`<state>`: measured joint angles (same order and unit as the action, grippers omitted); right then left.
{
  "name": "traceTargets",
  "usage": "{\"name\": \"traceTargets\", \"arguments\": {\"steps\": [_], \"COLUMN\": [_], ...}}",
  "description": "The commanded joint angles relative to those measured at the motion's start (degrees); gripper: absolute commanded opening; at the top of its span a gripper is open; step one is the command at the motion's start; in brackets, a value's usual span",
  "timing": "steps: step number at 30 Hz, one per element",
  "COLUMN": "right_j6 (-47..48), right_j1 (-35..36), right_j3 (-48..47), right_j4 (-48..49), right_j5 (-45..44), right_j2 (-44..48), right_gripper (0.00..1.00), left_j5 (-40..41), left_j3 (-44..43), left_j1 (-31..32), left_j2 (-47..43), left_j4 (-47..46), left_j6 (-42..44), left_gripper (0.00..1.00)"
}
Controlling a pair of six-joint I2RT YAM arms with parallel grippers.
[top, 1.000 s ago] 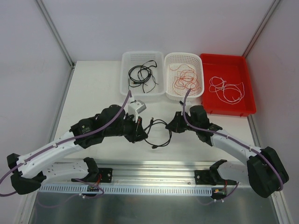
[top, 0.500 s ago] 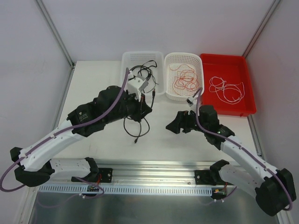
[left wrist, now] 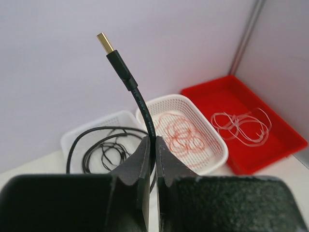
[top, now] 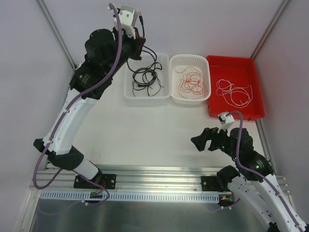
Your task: Untangle the cables
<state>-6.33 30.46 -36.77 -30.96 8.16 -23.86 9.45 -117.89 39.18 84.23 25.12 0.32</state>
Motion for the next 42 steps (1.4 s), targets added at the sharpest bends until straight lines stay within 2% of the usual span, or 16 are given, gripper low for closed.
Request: {"name": "traceTargets", "arguments": {"steps": [1, 7, 12, 13, 17, 18, 20, 21, 22, 25, 35, 40, 42], "right_j6": [1.3, 0.9, 1.3, 1.3, 1.2, 1.2, 1.2, 1.2, 1.3, 1.2, 1.8, 2.5, 2.7], "right_j1": [-0.2, -0.3, -0.3, -0.3, -0.2, -0.3, -0.2, -0.2, -0.2, -0.3, -0.2, -0.2, -0.2], "right_j3": [-2.3, -3.6, -4.4, -4.4, -3.9, -4.0, -4.4, -4.6, -5.3, -7.0, -13.6, -18.0, -18.9], "right_j4": [-9.0, -12.9, -14.2, -14.0, -13.5, -13.5, -13.8, -14.1, -14.4, -15.6, -21.6, -25.4, -26.6], "right_j5": [-5.7, -9.7, -10.6, -10.5, -10.7, -10.7, -11.0, -11.2, -11.6, -14.0, -20.9, -25.1, -28.1], "right_j2": [5.1, 10.5, 9.4, 9.2, 8.5, 8.3, 8.0, 7.9, 7.6, 6.5, 5.4, 5.0, 5.5], "right_gripper": [0.97, 0.97, 0.97, 0.97, 0.97, 0.97, 0.97, 0.97, 0.97, 0.97, 0.97, 0.97, 0.97], "left_j5": [-2.4, -7.3, -9.4, -9.4, -11.9, -11.8, -11.2, -10.7, -10.2, -9.8, -3.1, 1.9, 4.2], "left_j3": [-6.6, -8.9, -6.8, -6.2, 1.2, 2.7, 7.3, 9.0, 10.6, 20.2, 47.5, 61.7, 64.4], "left_j1": [-5.7, -12.6, -14.7, -14.9, -15.1, -15.1, -15.1, -15.1, -15.1, -15.1, -15.1, -15.1, -15.2], "left_j2": [8.4, 21.7, 30.7, 31.4, 31.6, 30.1, 27.8, 24.8, 23.2, 15.1, -17.8, -39.1, -48.0], "left_j4": [-4.7, -9.4, -10.2, -10.2, -10.2, -10.2, -10.1, -10.2, -10.1, -10.2, -5.0, -0.3, 2.4], "left_j6": [4.0, -0.2, -2.7, -2.6, -3.0, -3.2, -4.4, -5.1, -5.8, -8.7, -19.2, -21.0, -21.7], "left_gripper": [0.00, 0.00, 0.00, 0.03, 0.32, 0.49, 0.68, 0.76, 0.88, 0.99, 0.99, 0.99, 0.99]}}
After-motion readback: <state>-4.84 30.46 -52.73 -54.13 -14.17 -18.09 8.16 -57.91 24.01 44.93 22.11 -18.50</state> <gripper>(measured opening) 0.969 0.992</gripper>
